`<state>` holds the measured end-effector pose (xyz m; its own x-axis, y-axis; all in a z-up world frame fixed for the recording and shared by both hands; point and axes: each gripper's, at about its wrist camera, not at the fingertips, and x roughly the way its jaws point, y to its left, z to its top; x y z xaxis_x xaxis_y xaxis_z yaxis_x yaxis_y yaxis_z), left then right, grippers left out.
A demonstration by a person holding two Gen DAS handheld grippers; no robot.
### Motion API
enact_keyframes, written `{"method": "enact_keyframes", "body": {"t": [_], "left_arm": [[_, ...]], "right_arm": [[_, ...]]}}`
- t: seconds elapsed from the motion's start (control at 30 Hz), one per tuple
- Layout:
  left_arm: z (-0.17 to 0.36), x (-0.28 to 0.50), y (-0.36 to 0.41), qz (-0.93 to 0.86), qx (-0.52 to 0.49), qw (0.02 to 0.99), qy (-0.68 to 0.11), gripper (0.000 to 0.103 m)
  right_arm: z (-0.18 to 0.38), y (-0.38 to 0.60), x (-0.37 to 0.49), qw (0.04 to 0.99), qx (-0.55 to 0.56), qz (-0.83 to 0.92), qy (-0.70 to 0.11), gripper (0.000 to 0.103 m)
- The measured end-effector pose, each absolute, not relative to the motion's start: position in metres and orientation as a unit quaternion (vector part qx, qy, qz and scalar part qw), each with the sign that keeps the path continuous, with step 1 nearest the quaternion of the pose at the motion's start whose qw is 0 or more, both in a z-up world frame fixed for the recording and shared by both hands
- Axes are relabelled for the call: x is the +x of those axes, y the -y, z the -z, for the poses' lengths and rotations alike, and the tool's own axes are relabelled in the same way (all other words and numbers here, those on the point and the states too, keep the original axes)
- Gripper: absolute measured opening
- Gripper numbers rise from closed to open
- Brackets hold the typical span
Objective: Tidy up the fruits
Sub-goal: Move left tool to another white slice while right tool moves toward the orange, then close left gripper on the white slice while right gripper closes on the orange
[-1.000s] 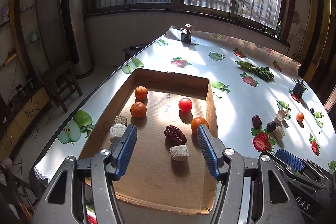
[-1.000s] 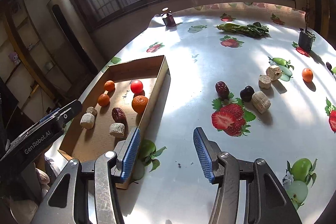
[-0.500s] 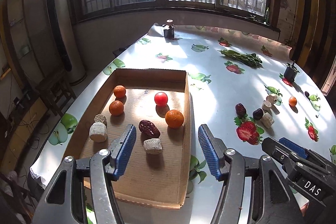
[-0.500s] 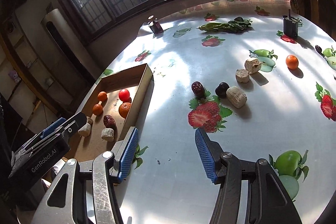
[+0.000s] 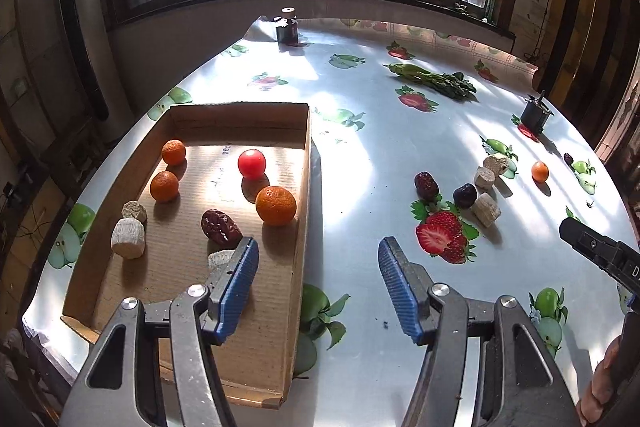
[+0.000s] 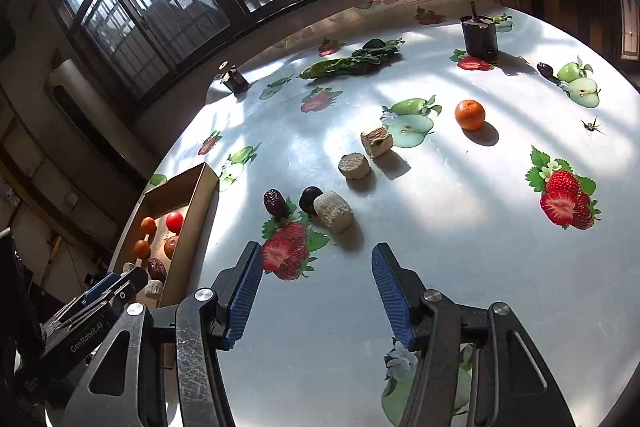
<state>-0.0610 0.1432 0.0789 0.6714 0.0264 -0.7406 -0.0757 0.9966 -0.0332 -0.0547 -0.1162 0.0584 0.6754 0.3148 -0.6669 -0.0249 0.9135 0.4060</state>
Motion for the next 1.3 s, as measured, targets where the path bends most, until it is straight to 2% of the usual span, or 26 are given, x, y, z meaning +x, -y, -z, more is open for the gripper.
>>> {"method": "enact_keyframes", "body": {"t": [0.07, 0.47, 0.63, 0.8, 0.93, 1.0, 1.07, 1.13, 1.2, 1.23, 1.3], "left_arm": [[-0.077, -0.056, -0.137, -0.02, -0.03, 0.913, -0.407, 0.062], [-0.063, -0.021, -0.066, 0.087, -0.02, 0.894, -0.438, 0.062], [-0.053, -0.002, -0.032, 0.151, -0.03, 0.872, -0.466, 0.062], [-0.039, 0.027, -0.018, 0.153, -0.042, 0.862, -0.481, 0.06], [-0.032, 0.041, -0.019, 0.144, -0.059, 0.86, -0.486, 0.06], [-0.027, 0.045, -0.018, 0.145, -0.064, 0.859, -0.486, 0.06], [-0.023, 0.047, -0.016, 0.148, -0.069, 0.859, -0.486, 0.054], [-0.019, 0.048, -0.013, 0.152, -0.074, 0.857, -0.487, 0.039], [-0.02, 0.045, -0.013, 0.158, -0.073, 0.862, -0.476, 0.037], [-0.02, 0.044, -0.013, 0.163, -0.076, 0.863, -0.472, 0.033], [-0.019, 0.044, -0.013, 0.172, -0.084, 0.862, -0.469, 0.033]], "right_arm": [[-0.059, 0.135, -0.053, 0.901, 0.174, -0.069, -0.391, 0.067], [-0.055, 0.22, 0.003, 0.878, 0.182, 0.007, -0.443, 0.067], [-0.051, 0.229, 0.024, 0.815, 0.274, -0.046, -0.509, 0.067], [-0.064, 0.224, 0.04, 0.82, 0.251, -0.054, -0.512, 0.068], [-0.054, 0.243, 0.054, 0.773, 0.344, -0.071, -0.529, 0.068], [-0.062, 0.245, 0.057, 0.777, 0.342, -0.071, -0.523, 0.068], [-0.071, 0.245, 0.066, 0.802, 0.306, -0.054, -0.509, 0.069], [-0.072, 0.242, 0.082, 0.831, 0.251, -0.031, -0.495, 0.074], [-0.063, 0.239, 0.098, 0.848, 0.206, -0.009, -0.488, 0.073], [-0.057, 0.24, 0.104, 0.849, 0.198, -0.004, -0.49, 0.073], [-0.045, 0.236, 0.114, 0.847, 0.196, -0.015, -0.494, 0.073]]}}
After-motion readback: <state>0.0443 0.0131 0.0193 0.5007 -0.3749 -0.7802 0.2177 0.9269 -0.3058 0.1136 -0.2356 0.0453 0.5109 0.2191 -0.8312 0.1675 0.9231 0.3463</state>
